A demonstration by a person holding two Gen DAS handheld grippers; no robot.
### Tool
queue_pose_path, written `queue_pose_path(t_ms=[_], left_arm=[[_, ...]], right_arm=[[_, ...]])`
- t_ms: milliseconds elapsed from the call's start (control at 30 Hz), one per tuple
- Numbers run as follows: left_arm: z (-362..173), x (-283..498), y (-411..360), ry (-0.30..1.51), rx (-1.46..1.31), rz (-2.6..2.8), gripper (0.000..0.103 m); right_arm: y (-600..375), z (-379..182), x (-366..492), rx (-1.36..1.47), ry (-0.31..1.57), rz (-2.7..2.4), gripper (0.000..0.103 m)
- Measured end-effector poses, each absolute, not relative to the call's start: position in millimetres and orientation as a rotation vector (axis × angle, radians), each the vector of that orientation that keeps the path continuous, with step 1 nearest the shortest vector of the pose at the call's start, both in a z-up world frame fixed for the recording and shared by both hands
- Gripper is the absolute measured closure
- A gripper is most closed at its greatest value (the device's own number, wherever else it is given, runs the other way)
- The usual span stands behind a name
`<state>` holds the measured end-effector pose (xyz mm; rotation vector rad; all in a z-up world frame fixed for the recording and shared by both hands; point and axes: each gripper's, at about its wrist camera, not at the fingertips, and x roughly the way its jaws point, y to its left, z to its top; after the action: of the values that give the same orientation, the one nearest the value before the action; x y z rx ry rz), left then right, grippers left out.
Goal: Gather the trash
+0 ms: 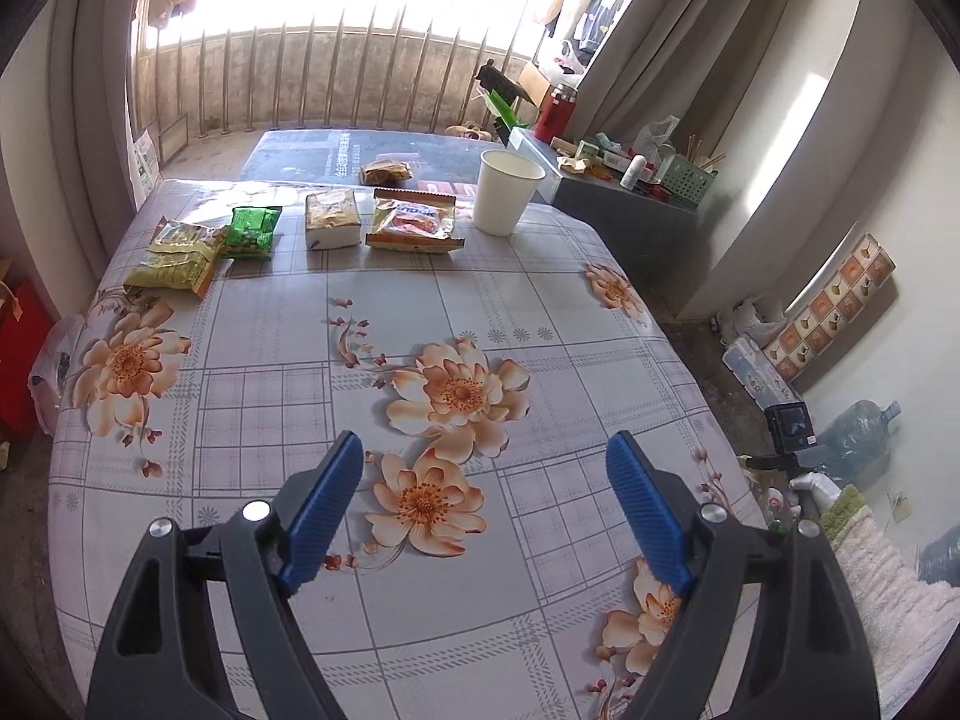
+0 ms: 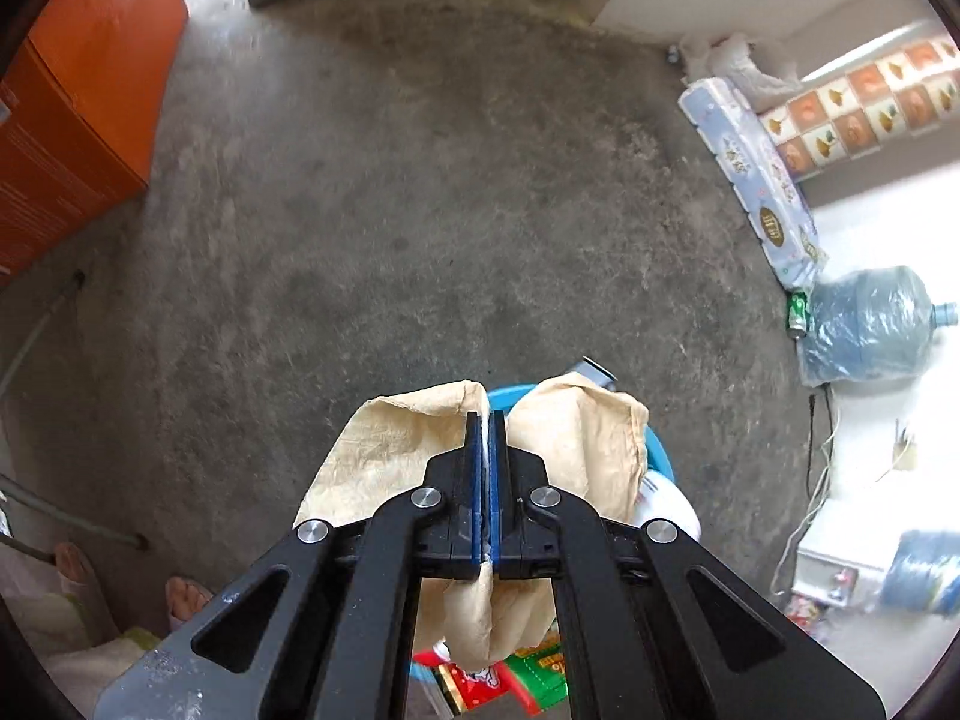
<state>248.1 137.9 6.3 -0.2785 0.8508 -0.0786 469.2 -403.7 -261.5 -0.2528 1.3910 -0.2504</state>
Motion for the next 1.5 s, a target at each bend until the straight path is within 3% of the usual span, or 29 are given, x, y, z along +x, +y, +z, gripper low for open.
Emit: queue_pose_path(t_ms=[167, 200, 233, 300, 467, 667, 967, 1100, 1267, 1333, 1500], left_arm=[[15, 235, 118, 0.825, -0.255, -0.117, 0.022], [16, 233, 114, 0.825, -0.254, -0.125, 0.022], [18, 231, 111, 0.824, -0.255, -0.133, 0.022], [22, 225, 107, 0.818, -0.265, -0.149, 0.022], [39, 203, 89, 0.784, -0.254, -0.181, 0.022], [57, 157, 57, 0.733, -0.206, -0.234, 0.022], [47, 89, -3, 0.73, -0.193, -0.327, 0.013], [41, 68, -29, 0.718, -0.187, -0.323, 0.006], [28, 55, -56, 0.728, -0.194, -0.301, 0.006], [25, 55, -66, 0.728, -0.209, -0.269, 0.006], [18, 52, -87, 0.742, -0.192, -0.149, 0.006]], right_arm=[[-443, -215, 390, 0.002, 1.186, -0.322, 0.099], [-452, -216, 374, 0.06, 1.163, -0.336, 0.094], [-460, -222, 360, 0.12, 1.158, -0.343, 0.075], [-472, -240, 339, 0.206, 1.186, -0.358, 0.062], [-486, -247, 287, 0.357, 1.145, -0.416, 0.061], [-491, -198, 226, 0.476, 0.996, -0.404, 0.058], [-432, -106, 120, 0.379, 0.79, -0.274, 0.043], [-389, -69, 69, 0.268, 0.632, -0.249, 0.019], [-347, -46, 42, 0.195, 0.554, -0.188, 0.018], [-332, -31, 33, 0.165, 0.482, -0.168, 0.007], [-303, -18, 30, 0.113, 0.471, -0.13, 0.007]])
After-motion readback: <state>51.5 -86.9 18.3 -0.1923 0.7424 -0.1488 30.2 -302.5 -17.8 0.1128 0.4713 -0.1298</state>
